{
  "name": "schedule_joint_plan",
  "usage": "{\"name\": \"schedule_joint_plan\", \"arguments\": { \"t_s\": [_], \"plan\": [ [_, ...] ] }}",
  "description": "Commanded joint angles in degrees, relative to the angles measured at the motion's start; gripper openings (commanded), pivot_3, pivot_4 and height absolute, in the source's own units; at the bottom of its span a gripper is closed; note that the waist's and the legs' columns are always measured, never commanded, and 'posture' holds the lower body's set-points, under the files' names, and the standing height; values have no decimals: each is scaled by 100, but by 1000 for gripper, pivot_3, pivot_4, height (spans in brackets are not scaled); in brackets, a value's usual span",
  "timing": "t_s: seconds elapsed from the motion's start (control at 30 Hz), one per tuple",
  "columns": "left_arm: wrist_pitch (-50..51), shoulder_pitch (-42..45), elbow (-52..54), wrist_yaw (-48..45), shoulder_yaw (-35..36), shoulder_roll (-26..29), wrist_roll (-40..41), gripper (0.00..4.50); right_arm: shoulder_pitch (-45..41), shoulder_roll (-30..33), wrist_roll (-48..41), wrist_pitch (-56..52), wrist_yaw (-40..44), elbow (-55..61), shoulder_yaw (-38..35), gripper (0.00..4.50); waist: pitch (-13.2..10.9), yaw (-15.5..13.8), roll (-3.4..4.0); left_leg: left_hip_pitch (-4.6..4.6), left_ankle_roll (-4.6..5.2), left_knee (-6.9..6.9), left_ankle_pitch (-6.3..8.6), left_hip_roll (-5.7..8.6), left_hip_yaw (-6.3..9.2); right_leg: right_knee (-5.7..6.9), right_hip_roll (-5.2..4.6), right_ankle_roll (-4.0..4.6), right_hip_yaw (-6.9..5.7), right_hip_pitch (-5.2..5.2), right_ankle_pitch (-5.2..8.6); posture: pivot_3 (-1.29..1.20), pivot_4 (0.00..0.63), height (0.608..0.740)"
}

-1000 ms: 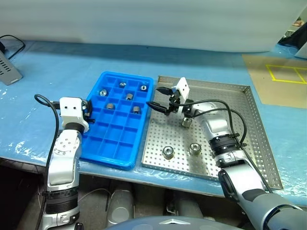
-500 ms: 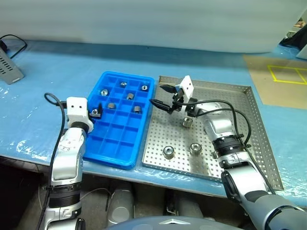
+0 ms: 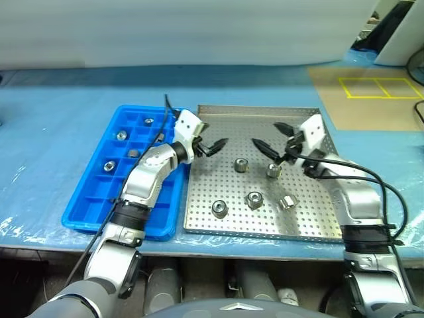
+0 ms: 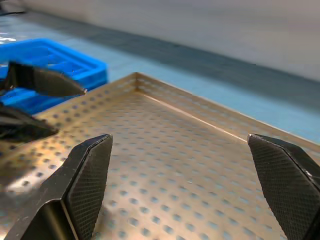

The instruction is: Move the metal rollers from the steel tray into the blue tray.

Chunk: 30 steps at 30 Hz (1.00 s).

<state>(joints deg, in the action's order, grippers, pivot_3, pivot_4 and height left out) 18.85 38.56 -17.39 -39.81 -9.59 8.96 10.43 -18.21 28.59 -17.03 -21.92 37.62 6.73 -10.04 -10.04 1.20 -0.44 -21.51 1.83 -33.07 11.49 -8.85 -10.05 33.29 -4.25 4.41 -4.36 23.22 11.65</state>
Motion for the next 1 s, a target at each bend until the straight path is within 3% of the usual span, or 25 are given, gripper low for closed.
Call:
{"name": "schedule_joint_plan", "arguments": {
  "t_s": [0.03, 0.2, 0.43, 0.53, 0.73, 0.87, 1.0],
  "plan": [
    [-241, 407, -562, -313, -180, -33, -149, 4110, 299, 135, -163, -70, -177, 541, -372, 4500, 2, 76, 3, -2, 1, 0, 0, 1, 0, -5, 0, -2, 0, -1, -1, -438, 150, 740],
    [-341, 649, -1223, -524, -423, -128, -392, 4110, 644, 106, -231, -141, -394, 884, -469, 4500, 8, 283, 14, -22, 23, -2, 13, 6, 1, -46, -1, -22, -2, -4, -14, -477, 150, 740],
    [-233, 407, -1257, -772, -718, -192, -607, 4110, 834, 41, -219, -175, -583, 1082, -388, 4500, 9, 397, 15, -40, 41, -12, 23, 6, 0, -59, -4, -25, -8, -3, -17, -498, 150, 740],
    [-195, 365, -1249, -816, -814, -84, -764, 3566, 865, 69, -210, -146, -606, 1055, -395, 4500, 9, 431, 15, -43, 42, -17, 24, 6, 0, -59, -5, -26, -9, -4, -16, -495, 150, 740],
    [-173, 344, -1139, -745, -685, 78, -813, 1715, 731, 74, -166, -69, -600, 880, -307, 4500, 9, 443, 15, -37, 42, -20, 24, 6, 2, -59, -4, -28, -9, -9, -17, -440, 150, 740],
    [19, 281, -553, -501, -78, 80, -343, 1710, 366, -36, -155, -7, -459, 583, 15, 4500, 9, 430, 15, -42, 42, -21, 24, 6, 3, -59, -5, -27, -10, -7, -18, -359, 150, 740],
    [307, -128, 827, -130, 520, 113, 144, 1710, -329, -217, -48, 233, -129, -163, 499, 4500, 8, 384, 15, -44, 41, -19, 23, 1, 5, -54, -5, -24, -18, -5, -18, -202, 150, 740]
  ]
}}
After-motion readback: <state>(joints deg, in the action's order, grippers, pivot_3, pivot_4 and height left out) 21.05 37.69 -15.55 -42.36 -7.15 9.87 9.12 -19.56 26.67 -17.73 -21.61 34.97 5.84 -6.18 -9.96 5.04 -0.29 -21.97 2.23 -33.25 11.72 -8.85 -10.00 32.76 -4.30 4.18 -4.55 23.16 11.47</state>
